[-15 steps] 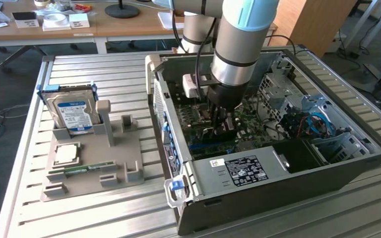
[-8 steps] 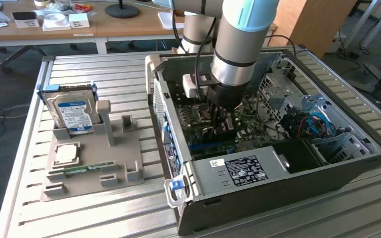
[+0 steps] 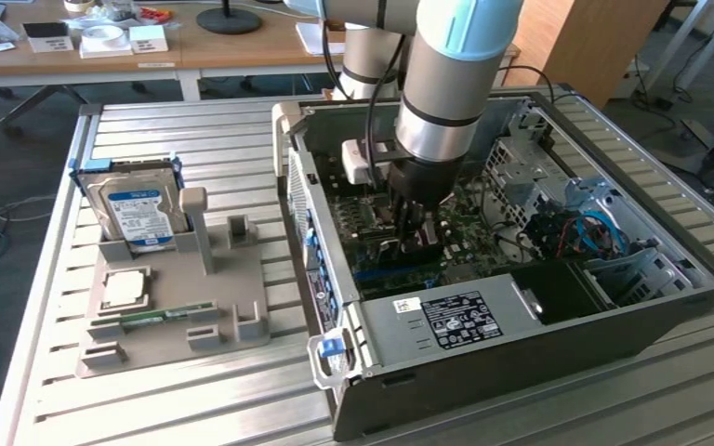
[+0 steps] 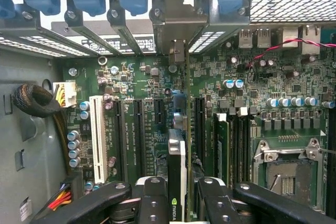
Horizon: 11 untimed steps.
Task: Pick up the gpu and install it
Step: 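Insert the gpu into the slot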
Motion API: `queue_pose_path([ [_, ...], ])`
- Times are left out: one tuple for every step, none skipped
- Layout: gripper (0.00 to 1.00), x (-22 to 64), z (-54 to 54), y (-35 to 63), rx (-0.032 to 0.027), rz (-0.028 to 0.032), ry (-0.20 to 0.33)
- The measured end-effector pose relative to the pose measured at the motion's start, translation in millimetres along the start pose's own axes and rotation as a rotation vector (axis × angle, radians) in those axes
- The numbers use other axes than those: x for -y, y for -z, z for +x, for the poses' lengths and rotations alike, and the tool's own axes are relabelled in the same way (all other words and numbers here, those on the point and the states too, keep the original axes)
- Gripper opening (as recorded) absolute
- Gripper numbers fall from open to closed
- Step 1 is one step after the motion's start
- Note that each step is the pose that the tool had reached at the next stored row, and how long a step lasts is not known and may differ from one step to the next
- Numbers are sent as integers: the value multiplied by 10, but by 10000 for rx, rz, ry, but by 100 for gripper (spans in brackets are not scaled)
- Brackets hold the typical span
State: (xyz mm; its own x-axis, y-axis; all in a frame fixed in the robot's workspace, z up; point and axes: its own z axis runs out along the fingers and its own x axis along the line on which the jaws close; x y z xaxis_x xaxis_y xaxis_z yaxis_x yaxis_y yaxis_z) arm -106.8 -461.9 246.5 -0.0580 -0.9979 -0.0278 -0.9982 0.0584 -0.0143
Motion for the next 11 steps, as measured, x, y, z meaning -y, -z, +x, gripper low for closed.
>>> queue_pose_path([
  [27, 0, 0, -7, 5, 3, 0],
  [27, -1, 0, -13, 3, 2, 0],
  [27, -1, 1, -16, 1, 0, 0],
  [27, -1, 1, -16, -1, 0, 0],
  [27, -1, 1, -16, -2, -1, 1],
  [27, -2, 1, -16, -2, -1, 0],
  [27, -4, 1, -17, 0, 1, -1],
  [27, -9, 1, -17, 1, 2, -1],
  [27, -13, 1, -17, 2, 2, 0],
  [27, -17, 1, -18, 2, 2, 1],
  [27, -21, 2, -17, 2, 2, 1],
])
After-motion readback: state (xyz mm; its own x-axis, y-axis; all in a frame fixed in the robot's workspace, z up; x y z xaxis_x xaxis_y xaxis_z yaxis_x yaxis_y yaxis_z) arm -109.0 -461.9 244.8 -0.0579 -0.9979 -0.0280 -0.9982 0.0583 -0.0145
